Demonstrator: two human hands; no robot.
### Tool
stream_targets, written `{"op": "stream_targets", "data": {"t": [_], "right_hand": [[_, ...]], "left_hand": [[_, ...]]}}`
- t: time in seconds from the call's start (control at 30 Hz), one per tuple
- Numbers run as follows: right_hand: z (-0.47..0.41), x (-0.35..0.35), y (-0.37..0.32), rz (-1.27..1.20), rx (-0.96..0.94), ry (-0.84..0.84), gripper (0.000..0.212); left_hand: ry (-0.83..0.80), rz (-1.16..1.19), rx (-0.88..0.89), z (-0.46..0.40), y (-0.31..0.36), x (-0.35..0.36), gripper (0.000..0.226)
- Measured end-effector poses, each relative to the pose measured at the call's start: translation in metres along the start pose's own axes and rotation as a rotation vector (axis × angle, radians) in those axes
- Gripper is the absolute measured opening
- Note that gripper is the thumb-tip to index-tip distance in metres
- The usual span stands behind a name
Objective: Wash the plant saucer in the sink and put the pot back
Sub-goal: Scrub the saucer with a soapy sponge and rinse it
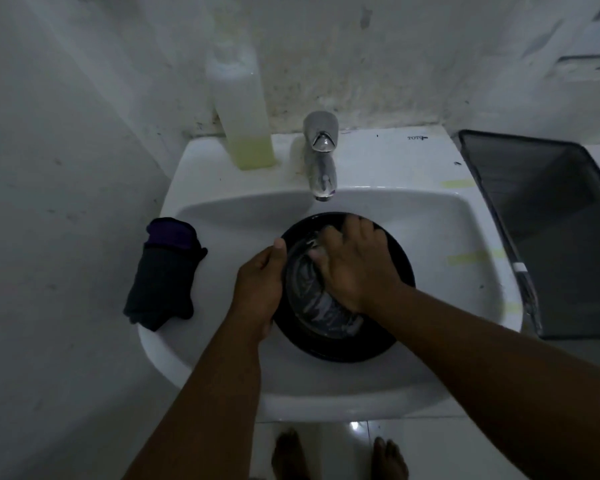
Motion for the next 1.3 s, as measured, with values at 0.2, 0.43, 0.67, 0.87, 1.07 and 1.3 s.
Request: {"op": "stream_targets", "data": {"t": [0.2, 0.43, 0.67, 0.87, 1.07, 1.3], "right_hand": [[0.043, 0.022, -0.064, -0.259, -0.209, -0.150, 0.037], [0.018, -0.002, 0.022, -0.055, -0.118, 0.024, 0.033], [0.009, 0.039, -0.060, -0.125, -0.108, -0.099, 0.044], [0.049, 0.011, -0.027, -0.193, -0.215, -0.117, 0.027], [-0.003, -0.005, 0.025, -0.167, 0.048, 0.188, 0.006], [0.015, 0.036, -0.050, -0.209, 0.044, -0.011, 0.047]], "left_hand": [[0.085, 0.002, 0.024, -0.007, 0.004, -0.015, 0.041], [0.008, 0.021, 0.021, -0.006, 0.002, -0.006, 0.034], [0.010, -0.014, -0.036, -0.002, -0.001, -0.003, 0.032], [0.092, -0.011, -0.023, -0.003, 0.002, -0.018, 0.044], [-0.013, -0.044, -0.015, 0.003, 0.000, 0.009, 0.036], [0.044, -0.021, -0.038, 0.000, 0.003, -0.006, 0.040]]}}
Point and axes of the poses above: each hand's wrist, its own z-axis away from the middle knuckle, its own x-axis out of the palm, y = z × x, the point moved 6 cm from there along -z, towards the middle knuckle, and after that the axes turned 4 degrees about -z, right-handed, at the moved point
